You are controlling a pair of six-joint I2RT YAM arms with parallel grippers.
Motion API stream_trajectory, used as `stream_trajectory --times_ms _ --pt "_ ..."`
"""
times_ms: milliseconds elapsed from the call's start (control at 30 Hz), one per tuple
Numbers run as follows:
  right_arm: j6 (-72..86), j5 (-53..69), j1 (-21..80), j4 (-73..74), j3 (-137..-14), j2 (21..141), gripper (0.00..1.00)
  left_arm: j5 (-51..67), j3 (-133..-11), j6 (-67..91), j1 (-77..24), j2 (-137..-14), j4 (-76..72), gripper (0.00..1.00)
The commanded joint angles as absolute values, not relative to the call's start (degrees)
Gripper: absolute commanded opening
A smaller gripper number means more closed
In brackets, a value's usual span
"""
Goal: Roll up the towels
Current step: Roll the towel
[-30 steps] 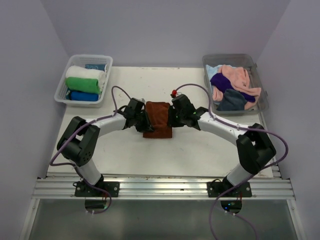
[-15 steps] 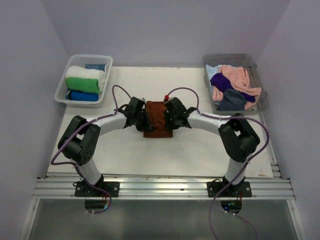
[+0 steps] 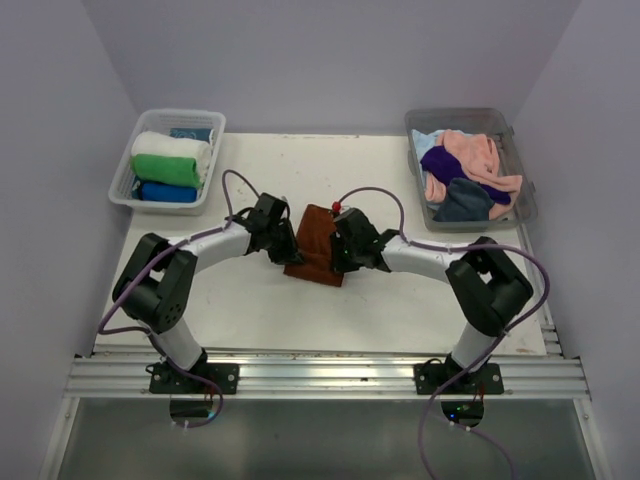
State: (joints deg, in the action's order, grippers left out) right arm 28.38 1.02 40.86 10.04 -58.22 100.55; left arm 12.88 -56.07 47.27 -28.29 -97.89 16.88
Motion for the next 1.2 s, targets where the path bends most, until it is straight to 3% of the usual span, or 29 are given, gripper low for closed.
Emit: stream_trajectory --times_ms 0,300,567,867,1000,1167 --pt "31.46 2.81 45.34 14.67 -53.45 96.00 0.14 12.30 -56.69 45.00 -27.77 -94.40 19.69 0.14" --pt "32.35 0.18 48.16 17.75 -53.96 87.98 0.17 14.84 -56.51 43.59 -27.77 -96.85 16.97 0.14" --pt "21.91 -6.94 53.16 20.21 -58.79 86.92 0.41 18.81 -55.55 43.07 -27.77 -99.40 13.71 0.14" --pt "7.04 -16.95 61.61 16.35 -60.03 92.55 0.59 20.74 -56.16 42.89 -27.77 -101.25 12.74 0.14" --pt "5.54 -18.98 62.58 12.67 -59.24 95.00 0.62 20.92 -56.51 42.80 -27.77 -101.95 13.09 0.14" --pt "5.27 -22.14 62.93 9.58 -58.10 101.67 0.60 21.01 -56.86 42.89 -27.77 -102.48 13.10 0.14"
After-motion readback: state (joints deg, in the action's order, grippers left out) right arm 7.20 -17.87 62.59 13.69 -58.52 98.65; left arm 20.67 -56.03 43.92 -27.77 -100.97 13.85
